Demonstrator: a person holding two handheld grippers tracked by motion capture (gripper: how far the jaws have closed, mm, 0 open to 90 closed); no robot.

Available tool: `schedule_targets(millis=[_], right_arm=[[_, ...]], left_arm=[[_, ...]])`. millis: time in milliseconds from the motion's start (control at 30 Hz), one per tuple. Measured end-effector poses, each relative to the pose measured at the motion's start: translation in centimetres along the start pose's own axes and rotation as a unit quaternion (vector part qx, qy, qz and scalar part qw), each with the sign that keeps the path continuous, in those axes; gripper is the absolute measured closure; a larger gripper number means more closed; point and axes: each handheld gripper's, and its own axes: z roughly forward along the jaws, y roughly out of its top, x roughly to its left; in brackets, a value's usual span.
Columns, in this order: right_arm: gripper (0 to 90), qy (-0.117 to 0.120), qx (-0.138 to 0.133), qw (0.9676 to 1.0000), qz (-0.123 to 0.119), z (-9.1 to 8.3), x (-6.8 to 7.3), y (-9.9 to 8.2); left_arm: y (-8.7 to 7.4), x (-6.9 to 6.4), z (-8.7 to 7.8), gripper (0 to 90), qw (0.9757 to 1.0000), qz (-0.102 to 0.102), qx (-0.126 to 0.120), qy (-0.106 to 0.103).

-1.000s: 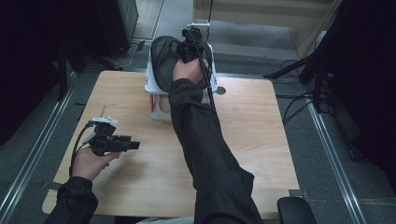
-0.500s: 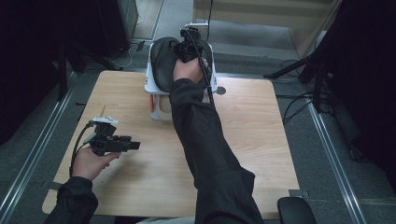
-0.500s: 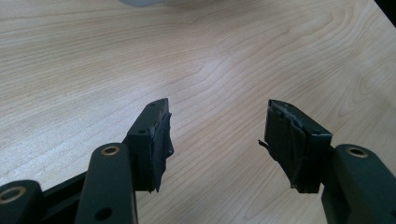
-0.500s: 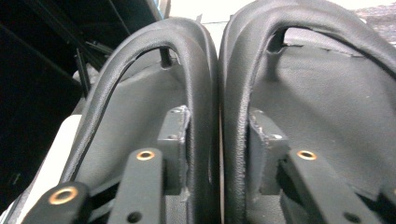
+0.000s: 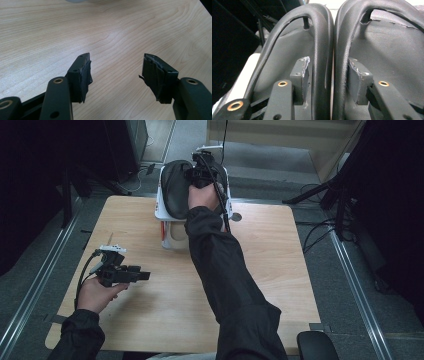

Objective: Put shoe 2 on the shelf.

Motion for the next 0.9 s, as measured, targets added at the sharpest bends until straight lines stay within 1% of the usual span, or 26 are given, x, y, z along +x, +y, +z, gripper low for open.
schedule_targets(millis=[133,267,333,400,467,533,600,633,667,800,867,900], right_arm=[[56.0,0.020,0.001,0.9998,-0.003,-1.0,-0.5,0.1],[56.0,0.033,0.007,0.9993,-0.017,-1.9,-0.6,0.2],[56.7,0.037,0.005,0.9988,-0.031,-2.6,-0.6,0.3],[57.0,0.043,0.004,0.9983,-0.039,-3.1,-0.7,0.4],[58.3,0.052,0.008,0.9976,-0.044,-3.5,-0.8,0.5],[59.8,0.077,0.019,0.9956,-0.051,-3.9,-0.9,0.6],[61.3,0.090,0.025,0.9934,-0.067,-4.4,-1.1,0.6],[61.6,0.102,0.028,0.9916,-0.075,-4.7,-1.2,0.6],[62.4,0.105,0.029,0.9909,-0.080,-4.9,-1.2,0.5],[62.8,0.130,0.032,0.9859,-0.101,-6.0,-1.4,0.4],[62.7,0.136,0.035,0.9840,-0.110,-6.4,-1.3,0.3],[62.7,0.141,0.037,0.9824,-0.116,-6.6,-1.3,0.2]], left_arm=[[0.0,0.0,0.0,40.4,1.0000,-0.002,-0.001,0.000],[0.0,0.0,0.0,40.4,1.0000,-0.001,0.001,0.000],[0.0,0.0,0.0,40.3,1.0000,-0.003,0.001,0.001],[0.0,0.0,0.0,40.4,1.0000,-0.001,0.001,0.001],[0.0,0.0,0.0,40.3,1.0000,-0.001,0.001,0.002],[-0.1,0.1,-0.1,40.3,1.0000,-0.001,0.000,0.003],[-0.1,0.2,-0.1,40.3,1.0000,-0.004,0.000,0.002],[-0.1,0.2,-0.1,40.3,1.0000,-0.004,0.000,0.002],[-0.1,0.2,-0.2,40.3,1.0000,-0.005,0.000,0.002],[-0.1,0.2,-0.2,40.3,1.0000,-0.004,0.000,0.003],[-0.1,0.2,-0.2,40.3,1.0000,-0.004,0.000,0.004],[-0.1,0.2,-0.2,40.3,1.0000,-0.005,0.000,0.004]])
